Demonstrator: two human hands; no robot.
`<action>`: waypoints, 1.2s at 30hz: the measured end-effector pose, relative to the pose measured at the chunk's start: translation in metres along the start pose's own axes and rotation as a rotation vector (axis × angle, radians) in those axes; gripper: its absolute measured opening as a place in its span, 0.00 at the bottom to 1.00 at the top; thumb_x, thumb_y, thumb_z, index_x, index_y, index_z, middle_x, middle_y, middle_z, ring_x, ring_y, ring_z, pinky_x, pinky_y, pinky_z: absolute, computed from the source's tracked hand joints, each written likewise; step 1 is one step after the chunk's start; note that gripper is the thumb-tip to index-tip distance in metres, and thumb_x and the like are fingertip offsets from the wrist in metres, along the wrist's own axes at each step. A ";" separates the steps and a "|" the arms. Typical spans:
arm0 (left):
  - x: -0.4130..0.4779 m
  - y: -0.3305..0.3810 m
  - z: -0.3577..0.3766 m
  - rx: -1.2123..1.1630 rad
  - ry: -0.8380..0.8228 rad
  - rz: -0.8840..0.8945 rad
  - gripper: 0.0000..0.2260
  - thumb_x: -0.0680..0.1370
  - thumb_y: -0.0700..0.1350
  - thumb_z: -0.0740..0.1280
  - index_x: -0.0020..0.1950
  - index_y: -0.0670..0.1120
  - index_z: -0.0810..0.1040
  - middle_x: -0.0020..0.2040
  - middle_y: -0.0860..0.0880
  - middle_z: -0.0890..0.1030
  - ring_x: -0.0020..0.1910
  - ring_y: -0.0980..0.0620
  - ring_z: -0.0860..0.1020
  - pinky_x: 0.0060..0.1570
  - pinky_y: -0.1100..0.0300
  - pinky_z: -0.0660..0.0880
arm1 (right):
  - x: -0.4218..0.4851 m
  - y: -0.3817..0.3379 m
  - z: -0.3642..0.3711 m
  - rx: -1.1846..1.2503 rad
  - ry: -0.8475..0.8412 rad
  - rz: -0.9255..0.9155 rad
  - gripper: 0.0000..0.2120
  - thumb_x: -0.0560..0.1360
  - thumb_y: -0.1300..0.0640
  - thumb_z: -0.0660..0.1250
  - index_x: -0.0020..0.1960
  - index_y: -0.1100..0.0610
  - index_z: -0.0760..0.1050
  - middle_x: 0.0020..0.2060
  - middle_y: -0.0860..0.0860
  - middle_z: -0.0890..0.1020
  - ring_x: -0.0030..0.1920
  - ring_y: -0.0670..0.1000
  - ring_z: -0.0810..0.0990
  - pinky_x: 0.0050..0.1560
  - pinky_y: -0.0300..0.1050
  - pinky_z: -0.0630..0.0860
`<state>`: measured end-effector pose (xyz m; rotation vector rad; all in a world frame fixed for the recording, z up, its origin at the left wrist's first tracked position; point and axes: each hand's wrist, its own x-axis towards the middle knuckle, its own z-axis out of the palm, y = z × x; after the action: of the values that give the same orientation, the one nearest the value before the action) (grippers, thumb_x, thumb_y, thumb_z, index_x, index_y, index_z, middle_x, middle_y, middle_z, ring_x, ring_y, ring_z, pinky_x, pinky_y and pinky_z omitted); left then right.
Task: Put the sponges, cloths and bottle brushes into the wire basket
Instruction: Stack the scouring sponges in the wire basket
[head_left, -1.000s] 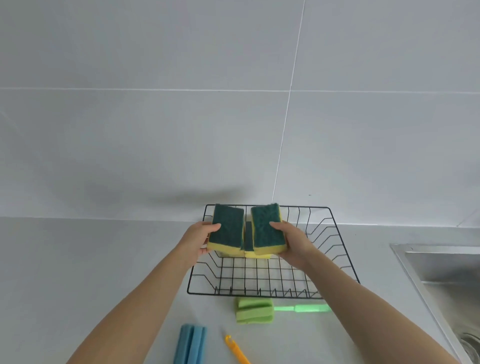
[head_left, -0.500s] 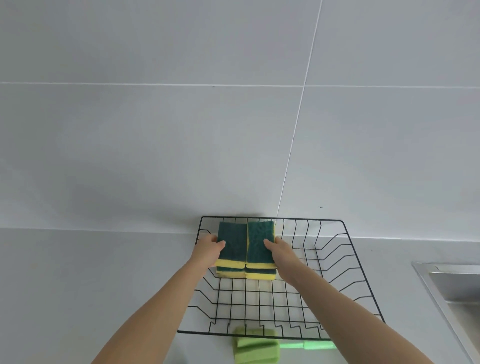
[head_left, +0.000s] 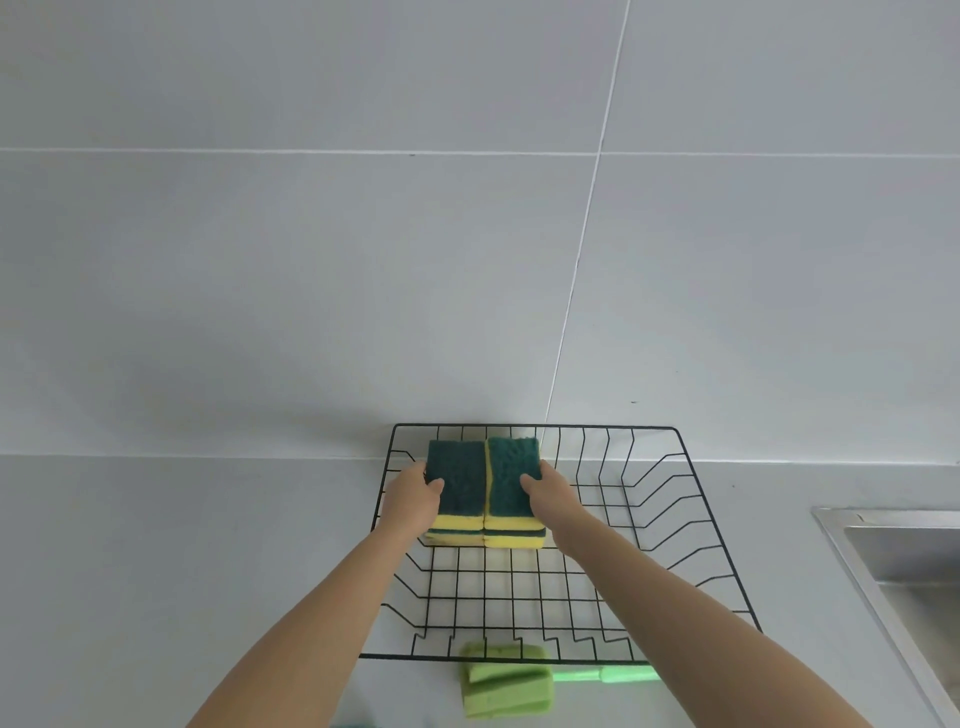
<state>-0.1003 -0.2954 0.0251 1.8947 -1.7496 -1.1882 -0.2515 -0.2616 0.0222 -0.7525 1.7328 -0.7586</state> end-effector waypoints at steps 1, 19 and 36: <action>0.000 0.001 -0.001 -0.014 -0.008 -0.013 0.14 0.81 0.39 0.57 0.66 0.39 0.70 0.61 0.39 0.77 0.59 0.42 0.76 0.51 0.56 0.72 | -0.002 -0.002 -0.002 -0.019 -0.012 0.009 0.15 0.81 0.60 0.51 0.67 0.61 0.63 0.56 0.58 0.75 0.54 0.54 0.74 0.60 0.51 0.72; -0.084 0.045 -0.003 0.534 0.051 0.541 0.30 0.81 0.54 0.51 0.76 0.44 0.40 0.78 0.46 0.42 0.77 0.48 0.42 0.76 0.51 0.46 | -0.122 0.010 -0.083 -0.669 0.124 -0.417 0.32 0.81 0.46 0.49 0.75 0.59 0.36 0.77 0.54 0.39 0.76 0.53 0.36 0.76 0.49 0.40; -0.205 0.053 0.159 0.781 -0.423 0.896 0.31 0.80 0.55 0.55 0.76 0.47 0.42 0.78 0.47 0.42 0.77 0.49 0.42 0.76 0.53 0.44 | -0.232 0.184 -0.171 -0.977 0.251 -0.075 0.50 0.63 0.26 0.30 0.74 0.57 0.31 0.76 0.54 0.35 0.75 0.53 0.32 0.75 0.49 0.38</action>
<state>-0.2349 -0.0674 0.0389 0.8231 -3.1146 -0.5875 -0.3804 0.0539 0.0496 -1.4120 2.3142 0.0141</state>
